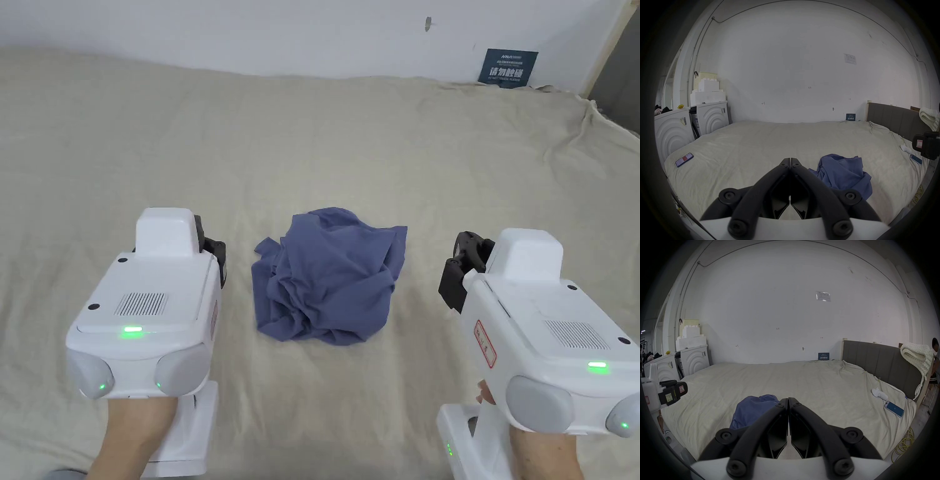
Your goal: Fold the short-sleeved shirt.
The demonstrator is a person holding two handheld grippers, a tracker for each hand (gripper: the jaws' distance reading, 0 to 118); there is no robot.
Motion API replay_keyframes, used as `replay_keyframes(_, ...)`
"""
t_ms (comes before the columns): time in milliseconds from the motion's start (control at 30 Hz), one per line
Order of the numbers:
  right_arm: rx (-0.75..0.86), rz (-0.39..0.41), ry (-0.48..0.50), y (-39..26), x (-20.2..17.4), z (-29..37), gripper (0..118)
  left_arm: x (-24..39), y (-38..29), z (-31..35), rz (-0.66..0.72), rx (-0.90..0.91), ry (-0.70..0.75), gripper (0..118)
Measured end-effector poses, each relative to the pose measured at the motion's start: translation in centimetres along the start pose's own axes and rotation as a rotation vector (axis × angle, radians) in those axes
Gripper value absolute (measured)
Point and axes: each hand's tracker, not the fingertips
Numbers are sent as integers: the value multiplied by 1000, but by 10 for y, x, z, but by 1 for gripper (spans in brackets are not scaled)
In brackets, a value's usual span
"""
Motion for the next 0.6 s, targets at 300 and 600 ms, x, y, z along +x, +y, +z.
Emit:
replay_keyframes(300,-87,-12,5,3,4,-15,1,-1,-4,0,10,-20,-16,0)
replay_keyframes(600,-267,-77,36,36,21,-96,102,-4,1,2,24,3,-16,0)
